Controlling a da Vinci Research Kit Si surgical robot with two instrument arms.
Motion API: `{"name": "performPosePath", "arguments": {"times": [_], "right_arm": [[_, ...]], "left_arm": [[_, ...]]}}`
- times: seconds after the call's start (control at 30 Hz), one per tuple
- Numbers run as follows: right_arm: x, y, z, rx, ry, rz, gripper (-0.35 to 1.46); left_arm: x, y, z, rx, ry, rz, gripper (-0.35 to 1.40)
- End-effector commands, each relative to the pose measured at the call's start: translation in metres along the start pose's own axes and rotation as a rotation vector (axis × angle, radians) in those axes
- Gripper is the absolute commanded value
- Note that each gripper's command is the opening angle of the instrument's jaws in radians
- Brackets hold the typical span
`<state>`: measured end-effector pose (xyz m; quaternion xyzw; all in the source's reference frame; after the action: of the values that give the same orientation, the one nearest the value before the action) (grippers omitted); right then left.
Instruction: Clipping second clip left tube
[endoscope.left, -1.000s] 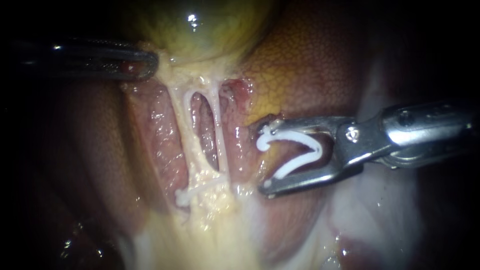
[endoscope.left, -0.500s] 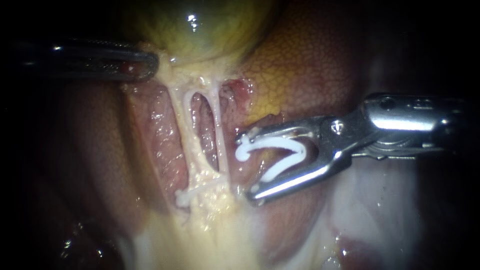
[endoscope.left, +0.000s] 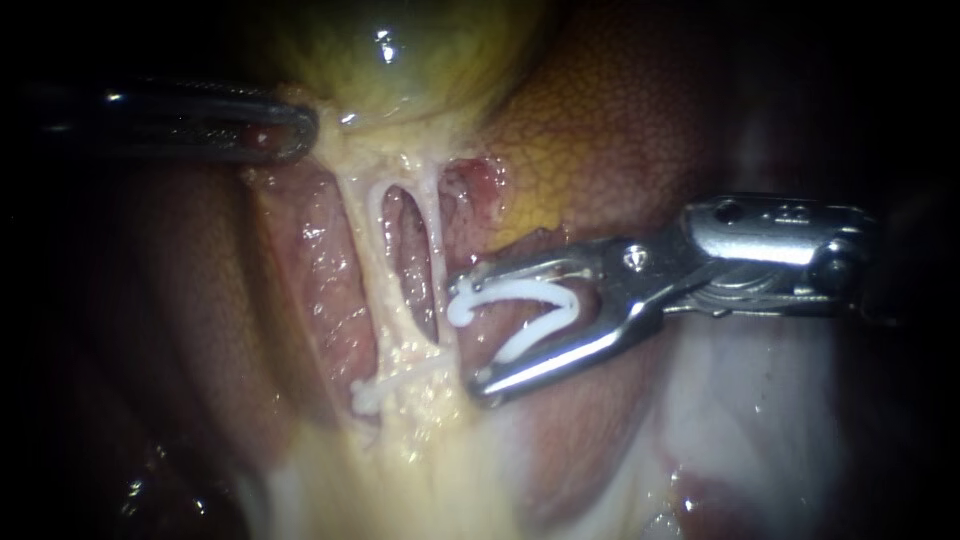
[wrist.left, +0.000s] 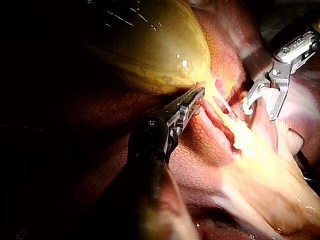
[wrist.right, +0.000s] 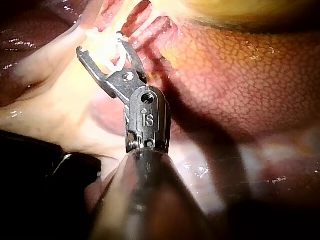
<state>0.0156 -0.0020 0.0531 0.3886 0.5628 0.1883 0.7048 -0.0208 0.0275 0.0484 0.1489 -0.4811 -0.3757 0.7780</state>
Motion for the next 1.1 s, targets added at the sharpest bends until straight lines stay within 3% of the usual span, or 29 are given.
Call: {"name": "performPosePath", "arguments": {"times": [0.03, 0.37, 0.73, 1.1], "right_arm": [[-0.0001, 0.0002, 0.0, -0.001, 0.0, 0.004, 0.47], [-0.0014, 0.0019, 0.0005, -0.007, -0.003, 0.001, 0.47], [-0.0019, 0.0028, 0.0013, -0.003, -0.006, 0.001, 0.47], [-0.0037, 0.0044, 0.0023, -0.008, -0.01, 0.005, 0.47]], "left_arm": [[0.0, 0.0, 0.0, 0.0, 0.0, 0.0, -0.35], [0.0, -0.0001, 0.0, 0.0, 0.0, 0.0, -0.35], [0.0, -0.0001, 0.0, -0.001, 0.0, 0.0, -0.35], [0.0001, -0.0001, 0.0001, -0.001, 0.0, 0.0, -0.35]]}}
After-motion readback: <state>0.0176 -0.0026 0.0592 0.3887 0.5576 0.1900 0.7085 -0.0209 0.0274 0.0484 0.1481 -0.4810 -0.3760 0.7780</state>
